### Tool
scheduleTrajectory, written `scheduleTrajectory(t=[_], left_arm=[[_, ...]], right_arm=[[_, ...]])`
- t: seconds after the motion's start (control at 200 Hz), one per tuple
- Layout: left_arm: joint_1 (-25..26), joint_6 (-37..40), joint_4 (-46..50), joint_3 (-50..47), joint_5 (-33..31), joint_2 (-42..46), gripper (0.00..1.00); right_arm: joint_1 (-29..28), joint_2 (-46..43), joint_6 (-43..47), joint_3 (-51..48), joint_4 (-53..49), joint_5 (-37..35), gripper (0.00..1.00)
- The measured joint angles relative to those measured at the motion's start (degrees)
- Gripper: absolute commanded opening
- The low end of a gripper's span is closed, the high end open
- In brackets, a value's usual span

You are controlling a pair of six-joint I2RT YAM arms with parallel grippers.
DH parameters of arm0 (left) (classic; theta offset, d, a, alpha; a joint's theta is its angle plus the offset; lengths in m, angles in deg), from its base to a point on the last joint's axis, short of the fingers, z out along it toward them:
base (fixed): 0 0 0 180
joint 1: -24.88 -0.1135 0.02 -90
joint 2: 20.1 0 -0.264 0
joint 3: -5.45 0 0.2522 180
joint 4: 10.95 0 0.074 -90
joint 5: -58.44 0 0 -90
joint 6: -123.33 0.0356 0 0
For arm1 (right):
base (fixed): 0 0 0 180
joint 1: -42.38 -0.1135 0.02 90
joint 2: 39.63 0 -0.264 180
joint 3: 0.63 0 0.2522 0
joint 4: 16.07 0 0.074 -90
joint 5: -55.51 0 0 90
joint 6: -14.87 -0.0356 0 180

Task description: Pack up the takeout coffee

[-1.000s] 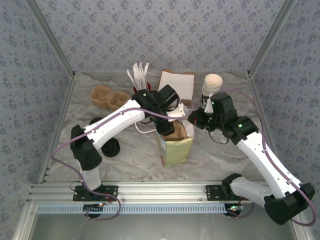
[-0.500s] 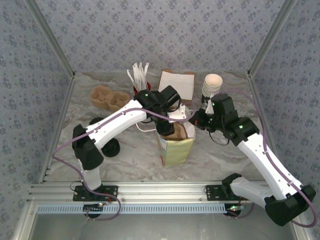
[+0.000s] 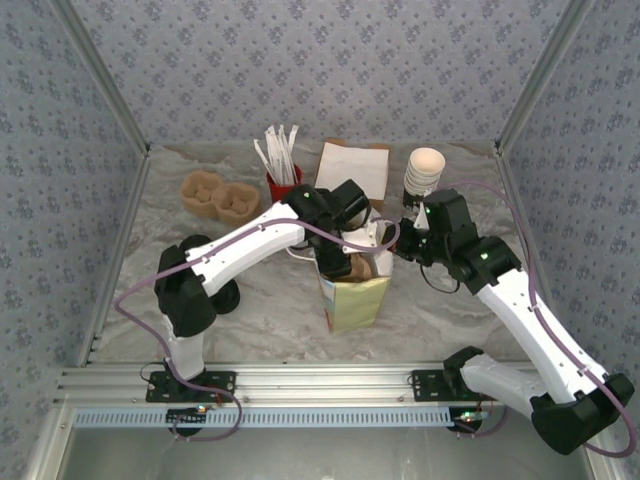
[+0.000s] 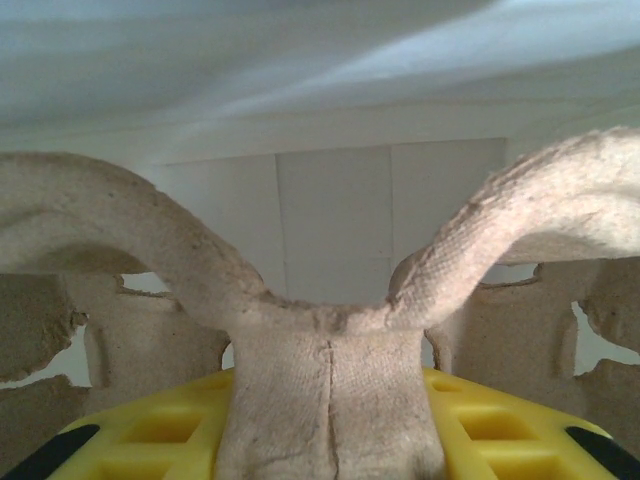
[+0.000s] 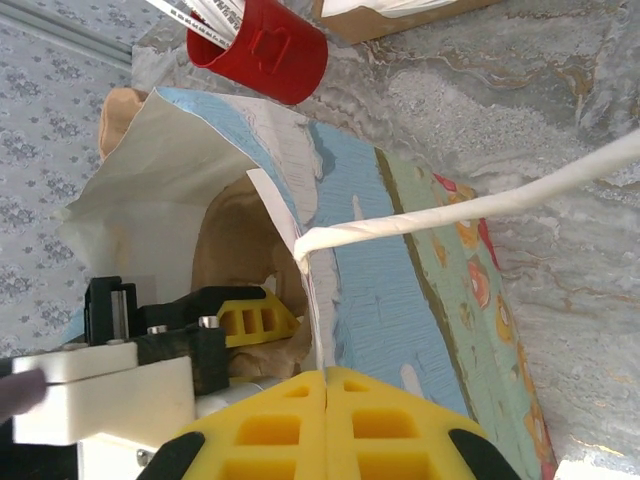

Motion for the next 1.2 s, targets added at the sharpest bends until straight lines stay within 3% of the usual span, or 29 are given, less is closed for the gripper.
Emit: scheduleTrajectory(t=[1.199], left_arm=[[2.3, 1.0, 1.3, 2.2, -1.4, -6.0, 0.42]], right_arm=[[0.1, -1.8, 0.8, 1.0, -2.5, -2.4, 0.07]])
